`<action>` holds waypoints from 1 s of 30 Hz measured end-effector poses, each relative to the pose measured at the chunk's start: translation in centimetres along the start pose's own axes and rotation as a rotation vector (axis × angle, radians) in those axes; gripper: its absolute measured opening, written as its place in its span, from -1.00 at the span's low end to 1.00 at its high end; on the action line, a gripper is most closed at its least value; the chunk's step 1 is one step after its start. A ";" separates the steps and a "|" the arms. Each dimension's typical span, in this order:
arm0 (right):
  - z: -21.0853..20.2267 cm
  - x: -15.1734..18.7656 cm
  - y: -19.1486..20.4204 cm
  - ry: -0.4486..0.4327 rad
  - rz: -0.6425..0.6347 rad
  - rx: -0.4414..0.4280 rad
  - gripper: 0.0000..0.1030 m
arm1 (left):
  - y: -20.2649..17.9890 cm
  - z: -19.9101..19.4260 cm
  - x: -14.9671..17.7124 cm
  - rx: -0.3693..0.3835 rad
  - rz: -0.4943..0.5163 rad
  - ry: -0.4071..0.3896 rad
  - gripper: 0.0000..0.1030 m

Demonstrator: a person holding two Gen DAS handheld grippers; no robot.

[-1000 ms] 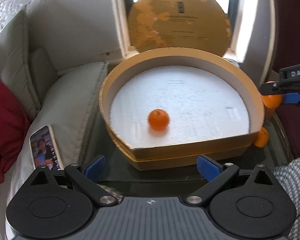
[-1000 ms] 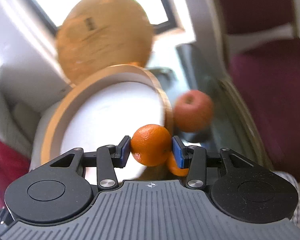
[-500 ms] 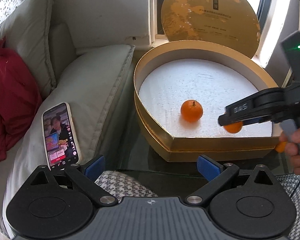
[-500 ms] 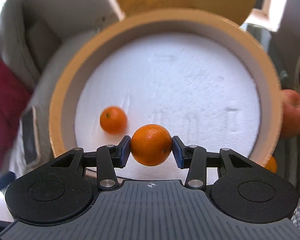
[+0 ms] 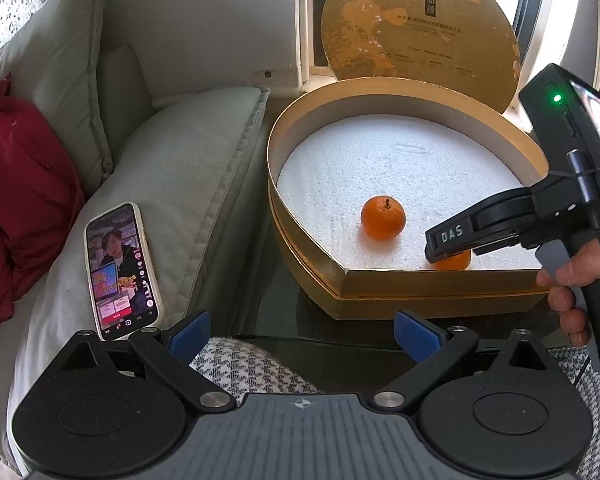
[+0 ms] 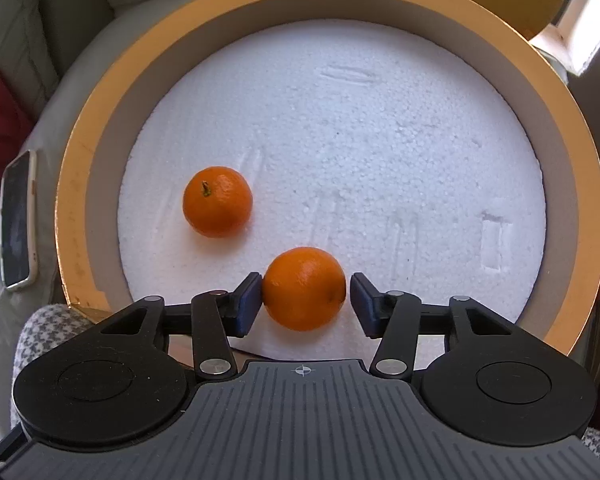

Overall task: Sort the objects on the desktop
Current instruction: 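Lift the mandarin with the right gripper into the box and release, then return the right gripper to the table and grasp the last mandarin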

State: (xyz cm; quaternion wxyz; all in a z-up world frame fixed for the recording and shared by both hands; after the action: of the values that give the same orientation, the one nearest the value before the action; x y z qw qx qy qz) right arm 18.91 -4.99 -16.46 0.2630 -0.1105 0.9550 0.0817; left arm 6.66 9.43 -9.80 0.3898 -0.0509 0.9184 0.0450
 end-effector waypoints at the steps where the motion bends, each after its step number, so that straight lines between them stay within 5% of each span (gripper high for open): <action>1: -0.2 -0.1 -0.1 -0.004 0.002 -0.001 0.09 | -0.1 -0.1 -0.1 -0.002 0.003 -0.003 0.95; 11: -6.3 0.1 -2.5 -0.115 0.060 -0.032 0.27 | -2.8 -2.4 -0.6 0.012 0.082 -0.044 0.95; 20: -14.4 3.9 -8.5 -0.266 0.216 -0.044 0.36 | -7.1 -3.6 -1.0 0.060 0.162 -0.061 0.95; 30: -14.8 9.0 -15.3 -0.257 0.396 0.019 0.37 | -11.1 -3.5 -0.7 0.093 0.262 -0.052 0.95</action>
State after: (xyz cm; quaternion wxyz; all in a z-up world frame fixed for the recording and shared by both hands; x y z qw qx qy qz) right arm 8.03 -24.36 -10.06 0.3622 0.0930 0.9174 0.1363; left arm 6.08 -1.93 -7.29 0.4063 0.0885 0.9078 0.0542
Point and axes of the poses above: each gripper's, at about its wrist camera, not at the fingertips, and z roughly the way its jaws point, y to its left, x to its underside, the point moved 7 cm from there along z, roughly the way its jaws point, and after that the axes turned 11 degrees about -y, right-handed, at the moved point
